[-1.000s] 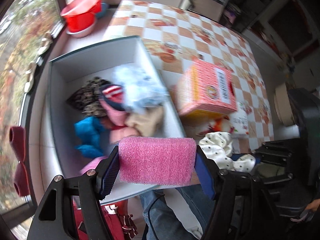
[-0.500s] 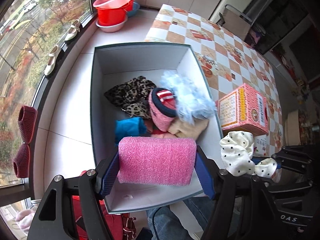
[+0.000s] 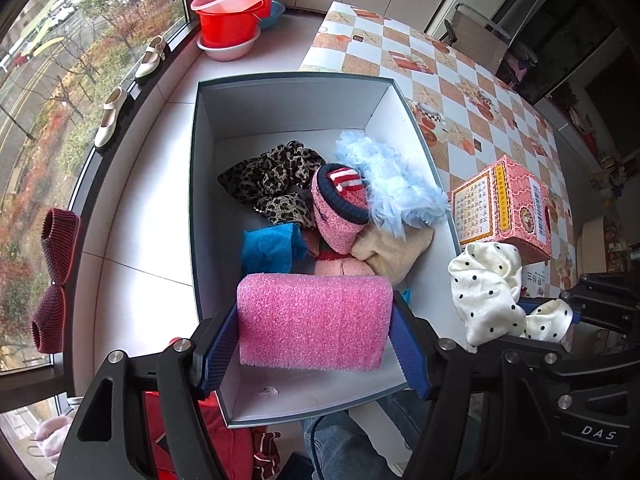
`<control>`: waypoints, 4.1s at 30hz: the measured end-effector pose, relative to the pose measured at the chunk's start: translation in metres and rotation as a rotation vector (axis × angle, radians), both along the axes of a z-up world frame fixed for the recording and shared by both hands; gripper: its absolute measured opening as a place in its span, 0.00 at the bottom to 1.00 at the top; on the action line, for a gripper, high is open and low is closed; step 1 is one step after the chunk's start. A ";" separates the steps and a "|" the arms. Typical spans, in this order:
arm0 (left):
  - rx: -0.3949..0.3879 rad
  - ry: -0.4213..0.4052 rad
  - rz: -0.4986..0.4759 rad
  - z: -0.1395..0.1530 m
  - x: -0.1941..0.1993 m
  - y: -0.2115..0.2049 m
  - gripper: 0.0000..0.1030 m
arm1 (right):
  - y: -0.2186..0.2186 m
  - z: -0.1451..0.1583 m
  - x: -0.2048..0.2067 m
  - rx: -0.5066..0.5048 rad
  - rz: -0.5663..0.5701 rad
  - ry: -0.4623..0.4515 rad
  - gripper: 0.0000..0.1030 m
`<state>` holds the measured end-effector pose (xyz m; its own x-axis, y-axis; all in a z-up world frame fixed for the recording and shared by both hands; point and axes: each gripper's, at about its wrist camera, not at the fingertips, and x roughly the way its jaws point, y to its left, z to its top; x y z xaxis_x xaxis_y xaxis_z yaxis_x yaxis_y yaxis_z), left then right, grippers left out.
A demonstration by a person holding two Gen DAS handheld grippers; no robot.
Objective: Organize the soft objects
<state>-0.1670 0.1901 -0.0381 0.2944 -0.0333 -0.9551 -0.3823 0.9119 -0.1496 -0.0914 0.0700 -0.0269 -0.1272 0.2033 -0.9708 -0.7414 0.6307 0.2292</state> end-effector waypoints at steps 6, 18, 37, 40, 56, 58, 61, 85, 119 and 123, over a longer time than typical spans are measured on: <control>0.011 0.015 -0.002 -0.003 -0.002 0.000 0.71 | 0.002 -0.002 -0.001 0.001 -0.004 0.010 0.32; 0.020 0.041 -0.014 -0.009 0.001 -0.001 0.71 | 0.007 -0.008 0.000 -0.001 -0.013 0.027 0.32; 0.260 -0.022 0.066 0.034 -0.007 0.005 0.87 | 0.002 0.026 0.013 0.080 -0.063 0.011 1.00; 0.281 0.003 0.124 0.047 -0.008 0.012 0.89 | -0.003 0.042 0.018 0.120 -0.094 0.008 1.00; 0.068 0.143 0.040 0.038 -0.009 0.004 0.89 | 0.004 0.062 0.011 0.028 -0.047 -0.092 1.00; 0.070 0.141 0.031 0.039 -0.011 0.004 0.89 | 0.006 0.063 0.012 0.028 -0.041 -0.096 1.00; 0.076 0.137 0.023 0.040 -0.012 0.005 0.89 | 0.009 0.063 0.010 0.024 -0.036 -0.101 1.00; 0.126 0.166 0.005 0.030 -0.025 0.010 0.89 | 0.043 0.048 -0.004 -0.100 0.065 -0.203 1.00; 0.092 0.206 0.015 0.015 -0.034 0.010 0.90 | 0.043 0.038 -0.010 -0.118 0.063 -0.204 1.00; 0.070 0.167 0.040 0.017 -0.037 0.013 0.90 | 0.043 0.034 -0.010 -0.120 0.064 -0.199 1.00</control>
